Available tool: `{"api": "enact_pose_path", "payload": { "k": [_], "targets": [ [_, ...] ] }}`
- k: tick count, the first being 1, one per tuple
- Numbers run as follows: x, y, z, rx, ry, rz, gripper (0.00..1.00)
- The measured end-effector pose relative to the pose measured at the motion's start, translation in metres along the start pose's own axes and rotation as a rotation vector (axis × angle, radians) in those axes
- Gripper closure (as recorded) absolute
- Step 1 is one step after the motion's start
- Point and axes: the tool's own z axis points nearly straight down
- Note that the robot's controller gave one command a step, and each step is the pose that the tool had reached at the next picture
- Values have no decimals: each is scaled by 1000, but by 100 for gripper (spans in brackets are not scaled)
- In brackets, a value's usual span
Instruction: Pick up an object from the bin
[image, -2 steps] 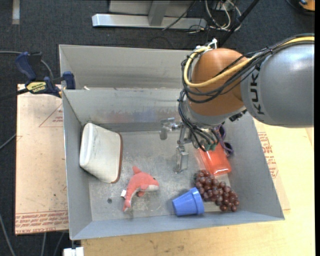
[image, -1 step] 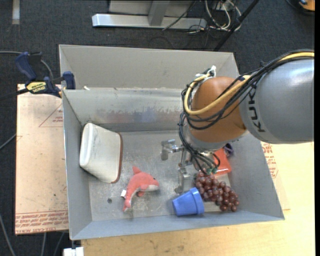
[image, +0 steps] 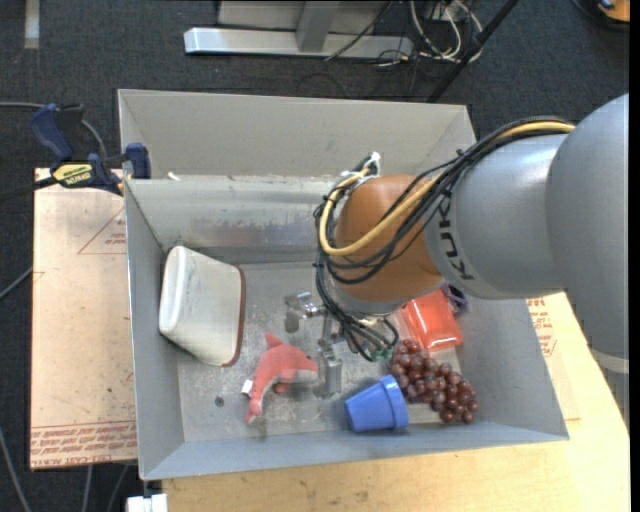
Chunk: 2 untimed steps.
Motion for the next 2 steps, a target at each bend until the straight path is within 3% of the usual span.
{"api": "enact_pose_path", "payload": {
  "k": [1,2],
  "targets": [
    [-10,43,22,5,4,-120,100],
    [-10,43,22,5,4,-119,100]
  ]
}}
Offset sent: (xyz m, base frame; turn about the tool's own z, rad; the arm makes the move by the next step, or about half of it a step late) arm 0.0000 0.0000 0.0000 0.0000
